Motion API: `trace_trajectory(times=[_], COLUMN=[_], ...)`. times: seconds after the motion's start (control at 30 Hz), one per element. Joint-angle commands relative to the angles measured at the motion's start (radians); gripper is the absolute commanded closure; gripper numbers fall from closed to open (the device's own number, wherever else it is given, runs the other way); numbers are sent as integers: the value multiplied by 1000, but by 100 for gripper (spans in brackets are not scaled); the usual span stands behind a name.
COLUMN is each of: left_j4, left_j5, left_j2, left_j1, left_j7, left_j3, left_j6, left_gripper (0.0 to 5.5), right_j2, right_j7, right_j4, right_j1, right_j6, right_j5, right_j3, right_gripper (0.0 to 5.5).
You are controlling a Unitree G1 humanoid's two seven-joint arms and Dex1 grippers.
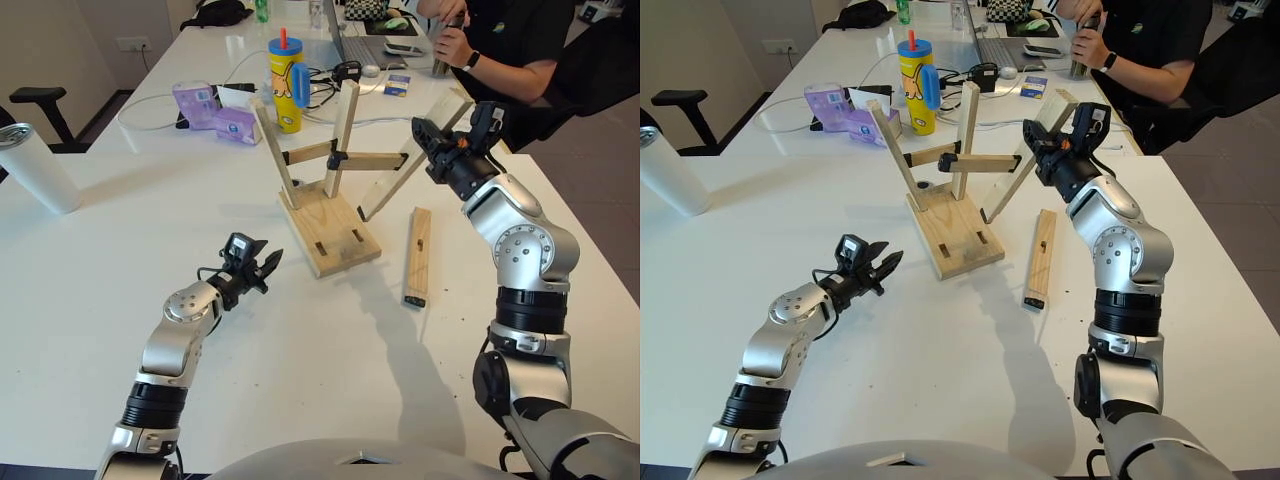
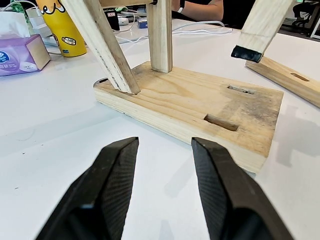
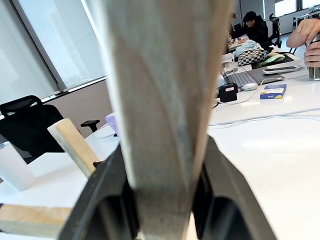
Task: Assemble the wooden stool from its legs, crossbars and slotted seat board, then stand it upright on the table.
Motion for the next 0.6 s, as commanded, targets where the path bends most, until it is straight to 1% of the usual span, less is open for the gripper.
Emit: trace_trajectory(times=[0.03,0.2,0.4,0.6], left_j4=[-4,-1,-3,6], left_j5=[-22,-43,-52,-50], left_j2=[-11,-19,-24,-24], left_j1=[4,-5,-10,-19], left_j7=[7,13,29,36], left_j3=[23,47,73,71], left_j6=[11,19,13,9], left_gripper=[356,356,356,356], right_j2=[16,36,13,-7], right_j7=[27,64,134,183], right_j4=[8,36,92,194], right_j1=[21,58,78,35], right_j6=[-7,-37,-106,-129], right_j5=[-12,-36,-103,-117], right_j3=[13,28,65,52], right_gripper=[447,447,447,447])
